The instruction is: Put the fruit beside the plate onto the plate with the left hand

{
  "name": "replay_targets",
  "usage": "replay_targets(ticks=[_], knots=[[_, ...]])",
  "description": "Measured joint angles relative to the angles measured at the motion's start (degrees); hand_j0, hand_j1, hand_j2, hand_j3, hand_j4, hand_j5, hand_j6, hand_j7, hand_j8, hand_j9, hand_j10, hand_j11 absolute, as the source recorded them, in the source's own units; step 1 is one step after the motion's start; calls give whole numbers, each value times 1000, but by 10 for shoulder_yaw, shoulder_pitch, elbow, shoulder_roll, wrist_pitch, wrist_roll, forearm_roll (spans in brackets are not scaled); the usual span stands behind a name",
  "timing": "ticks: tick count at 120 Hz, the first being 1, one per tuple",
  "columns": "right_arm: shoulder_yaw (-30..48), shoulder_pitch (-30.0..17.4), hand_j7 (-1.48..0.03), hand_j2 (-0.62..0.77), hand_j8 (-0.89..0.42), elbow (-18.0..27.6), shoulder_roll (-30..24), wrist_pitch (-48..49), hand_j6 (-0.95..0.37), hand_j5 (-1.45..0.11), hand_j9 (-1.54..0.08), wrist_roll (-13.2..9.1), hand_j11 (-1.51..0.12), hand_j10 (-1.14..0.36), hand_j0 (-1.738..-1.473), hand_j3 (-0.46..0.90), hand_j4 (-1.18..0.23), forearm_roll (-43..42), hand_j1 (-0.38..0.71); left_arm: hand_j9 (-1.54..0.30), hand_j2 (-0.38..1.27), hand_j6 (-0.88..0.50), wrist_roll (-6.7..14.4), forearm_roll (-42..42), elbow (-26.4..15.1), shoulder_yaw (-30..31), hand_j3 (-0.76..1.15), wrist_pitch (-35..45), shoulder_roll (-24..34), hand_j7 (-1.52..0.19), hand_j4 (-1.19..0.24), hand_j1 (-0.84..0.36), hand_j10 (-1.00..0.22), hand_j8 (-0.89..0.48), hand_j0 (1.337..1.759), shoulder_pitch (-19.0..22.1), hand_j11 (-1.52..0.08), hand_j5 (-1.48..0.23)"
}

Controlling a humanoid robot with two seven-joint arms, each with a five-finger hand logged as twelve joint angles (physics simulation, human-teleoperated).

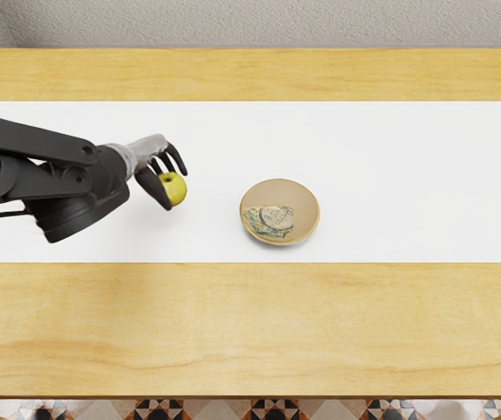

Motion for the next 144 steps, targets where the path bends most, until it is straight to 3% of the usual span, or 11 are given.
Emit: replay_targets(ticks=[144], knots=[[0,0,0,0,0,0,0,0,0,0,0,0,0,0,-1658,0,0,0,-349,-770,291,-475,0,-9,49,-25,0,4,-105,-762,-587,-300,-589,-498,1658,6,-770,-772]])
